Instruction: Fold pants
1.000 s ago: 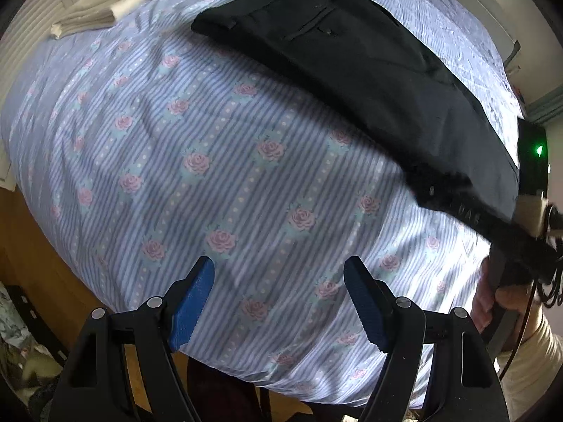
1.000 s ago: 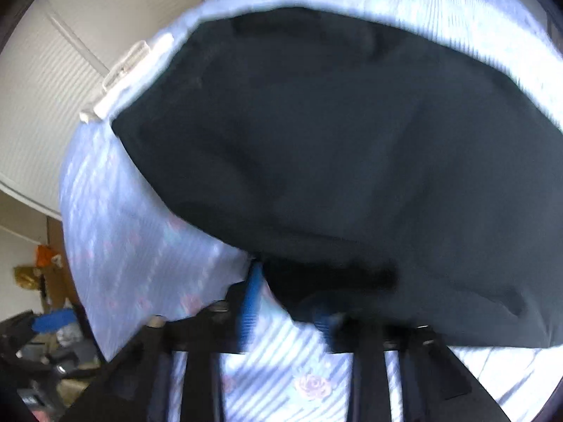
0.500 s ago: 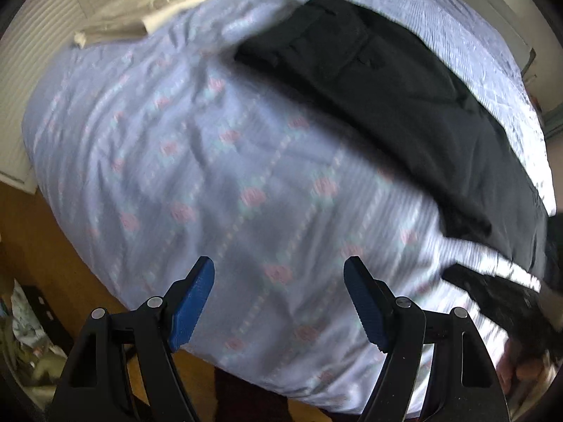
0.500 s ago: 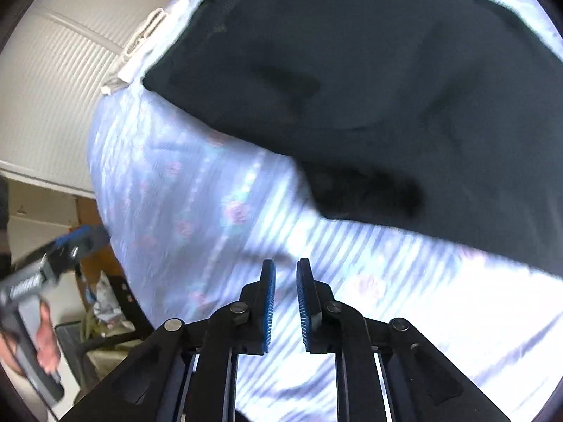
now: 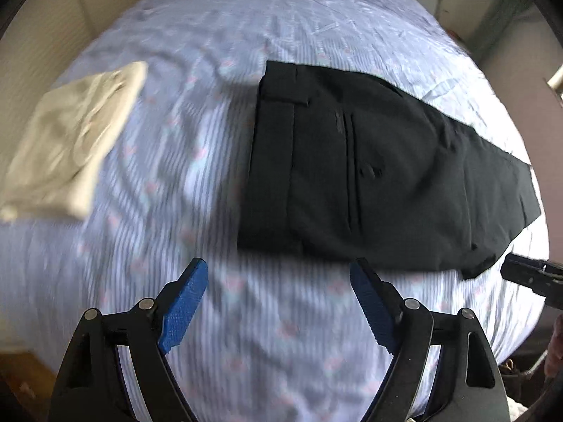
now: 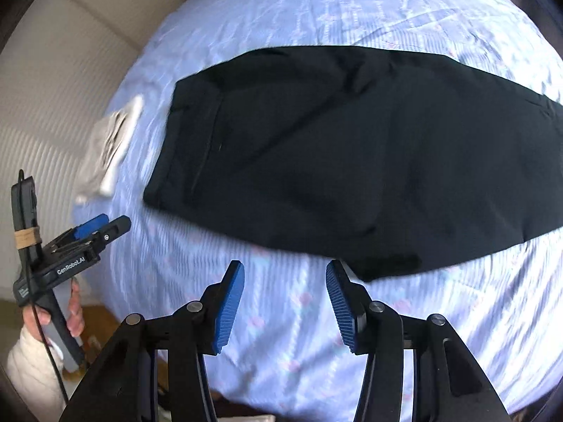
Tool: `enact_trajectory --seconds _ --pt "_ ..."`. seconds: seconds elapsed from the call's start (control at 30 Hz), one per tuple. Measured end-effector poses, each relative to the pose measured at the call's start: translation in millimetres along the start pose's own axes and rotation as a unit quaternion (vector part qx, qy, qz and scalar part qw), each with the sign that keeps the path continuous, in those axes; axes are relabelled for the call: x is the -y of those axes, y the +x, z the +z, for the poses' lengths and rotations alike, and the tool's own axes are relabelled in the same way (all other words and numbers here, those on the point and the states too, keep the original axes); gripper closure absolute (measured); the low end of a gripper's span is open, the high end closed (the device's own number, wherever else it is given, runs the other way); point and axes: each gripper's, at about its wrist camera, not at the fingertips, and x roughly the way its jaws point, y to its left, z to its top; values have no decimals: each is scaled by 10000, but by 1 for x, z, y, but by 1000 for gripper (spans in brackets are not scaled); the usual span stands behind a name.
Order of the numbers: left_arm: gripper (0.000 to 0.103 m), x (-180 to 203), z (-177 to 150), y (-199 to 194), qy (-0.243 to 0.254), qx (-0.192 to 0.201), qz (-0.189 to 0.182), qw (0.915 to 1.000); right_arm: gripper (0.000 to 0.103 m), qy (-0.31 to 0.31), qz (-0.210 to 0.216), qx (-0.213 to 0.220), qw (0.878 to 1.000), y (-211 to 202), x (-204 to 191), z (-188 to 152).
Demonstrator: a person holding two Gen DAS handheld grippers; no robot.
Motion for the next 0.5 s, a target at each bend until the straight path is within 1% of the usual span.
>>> enact_trajectory --seconds 0.07,0.1,0.17,0.2,0.27,0.33,0.43,0.5 --pt "20 -18 31 19 55 -57 -343 9994 53 262 -16 42 9996 11 -12 9" --pt "20 -22 39 24 56 -55 -434 9990 53 328 -41 48 9994 15 -16 12" --pt "20 -36 73 42 61 -37 -710 9975 53 448 -77 40 9990 25 -25 21" --pt "20 -40 85 48 73 -23 -795 9968 53 507 -68 10 9987 32 -31 29" --pt "20 -44 111 60 167 -4 -884 9959 53 572 -60 20 9983 39 -38 38" --pt "20 -44 140 72 350 25 -875 9955 53 666 -77 68 9977 43 -44 49" --pt "20 -38 171 81 608 99 -1063 9924 53 723 -38 124 9973 49 -53 66" --pt "20 -35 186 90 695 69 -1070 9918 53 717 -31 183 9973 50 -57 76"
